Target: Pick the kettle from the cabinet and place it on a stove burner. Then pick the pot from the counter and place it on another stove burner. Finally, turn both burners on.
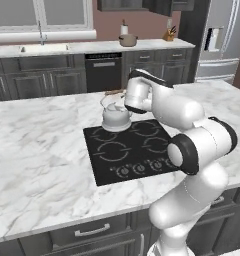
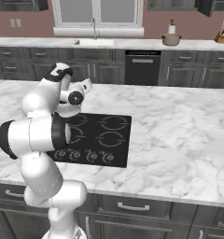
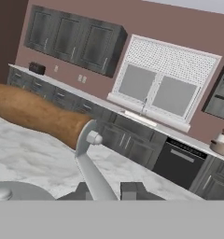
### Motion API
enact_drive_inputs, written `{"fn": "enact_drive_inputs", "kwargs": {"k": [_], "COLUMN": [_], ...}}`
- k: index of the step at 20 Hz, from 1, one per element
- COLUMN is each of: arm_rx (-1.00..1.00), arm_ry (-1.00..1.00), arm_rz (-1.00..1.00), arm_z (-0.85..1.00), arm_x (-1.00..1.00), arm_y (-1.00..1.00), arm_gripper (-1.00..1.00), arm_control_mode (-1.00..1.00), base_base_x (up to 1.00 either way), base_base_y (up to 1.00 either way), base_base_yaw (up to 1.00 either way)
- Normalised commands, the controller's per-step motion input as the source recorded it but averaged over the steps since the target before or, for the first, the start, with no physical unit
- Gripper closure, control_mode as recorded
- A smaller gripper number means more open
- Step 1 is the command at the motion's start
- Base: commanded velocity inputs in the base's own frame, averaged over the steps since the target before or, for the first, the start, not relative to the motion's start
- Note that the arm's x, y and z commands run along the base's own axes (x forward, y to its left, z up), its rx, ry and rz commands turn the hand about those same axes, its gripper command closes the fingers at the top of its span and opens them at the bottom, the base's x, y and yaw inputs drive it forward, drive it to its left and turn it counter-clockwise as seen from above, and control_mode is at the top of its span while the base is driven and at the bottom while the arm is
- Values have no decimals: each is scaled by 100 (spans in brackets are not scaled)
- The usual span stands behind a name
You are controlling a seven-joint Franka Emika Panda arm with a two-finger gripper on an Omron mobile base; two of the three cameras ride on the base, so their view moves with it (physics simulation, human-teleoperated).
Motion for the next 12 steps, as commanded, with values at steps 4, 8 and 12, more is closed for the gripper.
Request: {"fn": "enact_drive_inputs", "kwargs": {"k": [4,8,12], "arm_rx": [0,0,0], "arm_ry": [-4,-4,-5], "arm_rz": [0,0,0], "arm_z": [-15,-9,-15], "arm_x": [8,9,16], "arm_y": [0,0,0], "arm_gripper": [100,100,100], "arm_control_mode": [-100,-100,-100], "base_base_x": [0,0,0], "base_base_y": [0,0,0], "base_base_yaw": [0,0,0]}}
